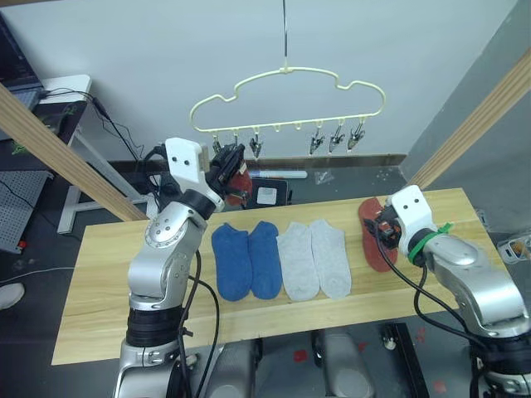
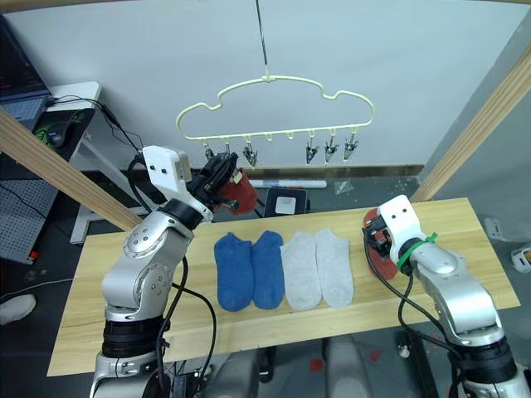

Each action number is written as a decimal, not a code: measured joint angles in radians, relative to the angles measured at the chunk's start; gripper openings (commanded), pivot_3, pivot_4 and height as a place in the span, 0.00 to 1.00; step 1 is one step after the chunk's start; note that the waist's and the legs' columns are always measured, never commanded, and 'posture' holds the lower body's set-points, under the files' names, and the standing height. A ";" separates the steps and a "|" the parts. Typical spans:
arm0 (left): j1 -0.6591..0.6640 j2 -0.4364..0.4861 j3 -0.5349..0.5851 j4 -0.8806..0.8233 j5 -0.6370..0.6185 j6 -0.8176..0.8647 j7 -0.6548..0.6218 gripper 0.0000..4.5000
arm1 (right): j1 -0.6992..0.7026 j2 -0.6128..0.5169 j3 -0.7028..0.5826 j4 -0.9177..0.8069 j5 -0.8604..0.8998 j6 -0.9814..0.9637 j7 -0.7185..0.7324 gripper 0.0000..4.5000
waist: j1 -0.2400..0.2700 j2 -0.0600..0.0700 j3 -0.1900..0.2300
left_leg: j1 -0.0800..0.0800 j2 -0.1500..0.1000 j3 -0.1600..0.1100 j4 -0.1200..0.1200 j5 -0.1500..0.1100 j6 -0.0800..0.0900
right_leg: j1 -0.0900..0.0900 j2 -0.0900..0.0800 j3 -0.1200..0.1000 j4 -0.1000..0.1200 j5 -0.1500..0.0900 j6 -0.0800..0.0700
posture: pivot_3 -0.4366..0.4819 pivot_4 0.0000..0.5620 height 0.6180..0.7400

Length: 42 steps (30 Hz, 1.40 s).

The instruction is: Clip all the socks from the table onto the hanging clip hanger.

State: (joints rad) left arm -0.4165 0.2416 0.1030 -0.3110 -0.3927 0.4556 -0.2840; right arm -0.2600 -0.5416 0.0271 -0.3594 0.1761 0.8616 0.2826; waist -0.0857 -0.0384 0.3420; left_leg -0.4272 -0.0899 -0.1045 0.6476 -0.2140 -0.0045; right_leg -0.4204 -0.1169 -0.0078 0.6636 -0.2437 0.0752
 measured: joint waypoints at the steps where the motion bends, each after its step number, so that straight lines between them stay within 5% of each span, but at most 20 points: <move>1: 0.000 0.002 0.000 -0.012 -0.002 0.006 0.000 0.05 | -0.008 0.009 0.000 0.023 -0.006 -0.003 -0.005 0.81 | 0.000 0.000 0.007 | 0.000 0.000 0.000 0.000 0.000 0.000 | 0.000 0.000 0.000 0.000 0.000 0.000 | 0.31 0.81 1.00; 4: -0.001 0.009 0.000 -0.041 -0.008 0.031 0.005 0.05 | -0.030 0.027 0.004 0.085 -0.023 -0.011 -0.007 1.00 | 0.000 0.001 0.024 | -0.001 0.000 0.000 -0.001 0.000 0.000 | -0.001 0.000 0.000 0.000 0.000 0.000 | 0.31 0.84 1.00; 17: -0.045 0.050 0.001 -0.093 -0.067 0.118 -0.007 0.05 | -0.144 0.121 -0.024 0.431 -0.086 -0.203 -0.045 1.00 | -0.002 0.003 0.079 | -0.001 0.001 0.003 -0.002 0.000 0.000 | -0.002 0.000 0.001 0.000 0.000 0.000 | 0.34 0.93 1.00; 21: -0.050 0.066 0.003 -0.101 -0.087 0.144 -0.013 0.05 | -0.160 0.158 -0.061 0.465 -0.075 -0.212 -0.050 0.80 | -0.001 0.004 0.080 | -0.001 0.003 0.003 -0.002 0.000 0.000 | -0.002 0.002 0.001 -0.001 0.000 0.000 | 0.35 0.94 1.00; 31: -0.062 0.086 0.021 -0.105 -0.136 0.182 -0.033 0.05 | -0.125 0.188 -0.087 0.406 -0.075 -0.161 -0.068 0.01 | 0.002 0.004 0.081 | -0.001 0.003 0.002 -0.004 0.000 0.000 | -0.002 0.002 0.000 -0.003 0.000 0.001 | 0.33 0.91 1.00; 42: -0.093 0.115 0.048 -0.068 -0.180 0.197 -0.062 0.05 | 0.022 0.112 -0.035 0.156 -0.074 -0.141 0.032 0.00 | -0.004 0.008 0.083 | -0.005 0.003 0.002 -0.005 0.000 0.000 | -0.006 0.002 0.001 -0.005 -0.001 0.001 | 0.31 0.86 1.00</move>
State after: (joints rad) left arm -0.5094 0.3564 0.1513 -0.3790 -0.5728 0.6526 -0.3462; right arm -0.2375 -0.4301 -0.0078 -0.2037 0.1018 0.7203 0.3146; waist -0.0897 -0.0307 0.4250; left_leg -0.4324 -0.0867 -0.1024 0.6424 -0.2144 -0.0049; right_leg -0.4264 -0.1148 -0.0072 0.6591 -0.2444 0.0764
